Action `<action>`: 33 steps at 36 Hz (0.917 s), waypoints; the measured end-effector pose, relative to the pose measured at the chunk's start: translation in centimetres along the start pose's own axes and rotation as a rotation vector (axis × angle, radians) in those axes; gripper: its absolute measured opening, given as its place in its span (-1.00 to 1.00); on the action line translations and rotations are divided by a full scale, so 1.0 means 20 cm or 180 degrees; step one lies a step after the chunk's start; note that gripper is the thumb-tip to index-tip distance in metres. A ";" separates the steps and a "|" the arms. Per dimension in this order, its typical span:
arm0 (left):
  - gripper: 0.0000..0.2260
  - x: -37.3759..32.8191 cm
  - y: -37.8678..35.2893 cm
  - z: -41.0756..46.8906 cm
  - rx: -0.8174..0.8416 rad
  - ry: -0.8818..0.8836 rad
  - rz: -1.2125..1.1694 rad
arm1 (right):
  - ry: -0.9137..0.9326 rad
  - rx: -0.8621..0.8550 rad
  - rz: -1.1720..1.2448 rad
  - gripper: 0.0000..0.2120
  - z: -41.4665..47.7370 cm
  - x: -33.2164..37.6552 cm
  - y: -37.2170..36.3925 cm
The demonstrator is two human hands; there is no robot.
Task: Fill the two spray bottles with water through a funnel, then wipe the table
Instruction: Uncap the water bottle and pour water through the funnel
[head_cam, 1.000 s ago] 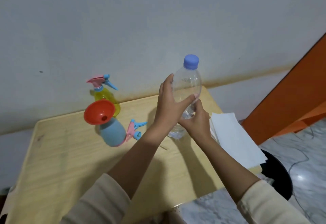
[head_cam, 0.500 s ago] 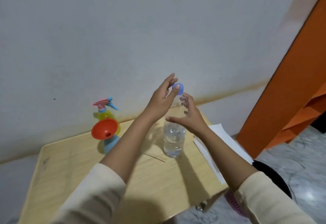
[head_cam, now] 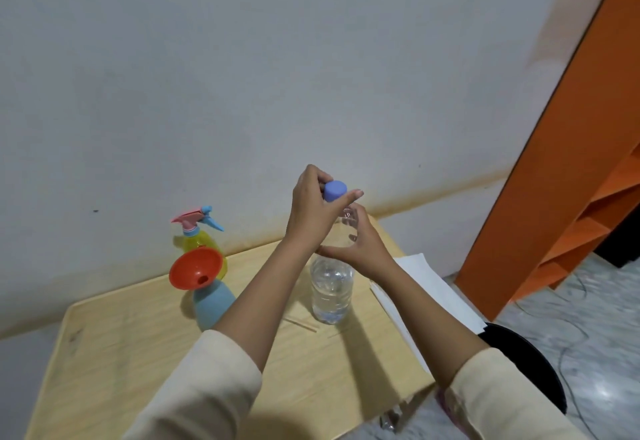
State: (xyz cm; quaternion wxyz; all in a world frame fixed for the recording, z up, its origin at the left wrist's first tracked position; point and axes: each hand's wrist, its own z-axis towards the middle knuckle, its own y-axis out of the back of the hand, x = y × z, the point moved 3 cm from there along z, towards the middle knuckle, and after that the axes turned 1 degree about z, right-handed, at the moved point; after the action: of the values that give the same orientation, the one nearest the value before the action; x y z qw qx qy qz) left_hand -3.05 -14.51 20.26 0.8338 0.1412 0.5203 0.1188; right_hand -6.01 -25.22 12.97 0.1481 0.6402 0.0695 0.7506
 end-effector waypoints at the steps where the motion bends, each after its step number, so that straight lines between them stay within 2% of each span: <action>1: -0.66 0.00 0.00 0.01 0.0190 0.0031 -0.0097 | -0.0014 -0.0017 0.0031 -0.15 0.00 0.00 0.00; 4: -0.68 0.03 0.00 -0.01 0.1240 0.0302 -0.0594 | -0.0088 -0.0048 0.0104 -0.15 0.00 -0.01 0.03; 6: -0.64 0.05 0.02 -0.01 0.1523 0.0289 -0.0593 | -0.0119 0.0019 0.0063 -0.13 0.01 -0.01 0.04; 12: -0.79 0.04 0.05 -0.03 0.0839 0.0070 -0.0476 | -0.0144 -0.0038 0.0075 -0.14 0.01 -0.03 0.02; 17: -0.77 0.02 0.05 -0.03 0.0311 0.0121 -0.0635 | -0.0127 0.0086 0.0065 -0.15 0.01 -0.02 0.03; 20: -0.74 0.01 0.06 0.00 0.0444 0.0105 -0.0562 | -0.0159 0.0235 0.0046 -0.16 0.02 -0.01 0.04; 24: -0.74 0.01 0.08 0.02 0.1235 0.0136 -0.0439 | -0.0203 0.0182 0.0129 -0.16 0.01 -0.01 0.05; 26: -0.75 0.01 0.09 0.02 0.1377 0.0124 -0.0413 | -0.0183 0.0139 0.0140 -0.18 0.01 -0.01 0.04; 33: -0.86 -0.01 0.07 -0.02 0.0593 0.0114 -0.0368 | -0.0140 0.0016 0.0152 -0.16 0.00 -0.02 0.02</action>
State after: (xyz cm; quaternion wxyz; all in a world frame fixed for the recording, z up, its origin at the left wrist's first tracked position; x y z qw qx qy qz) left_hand -3.63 -13.29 20.79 0.8131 0.1857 0.5512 0.0242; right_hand -6.03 -25.68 12.72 0.1300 0.6583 0.0529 0.7395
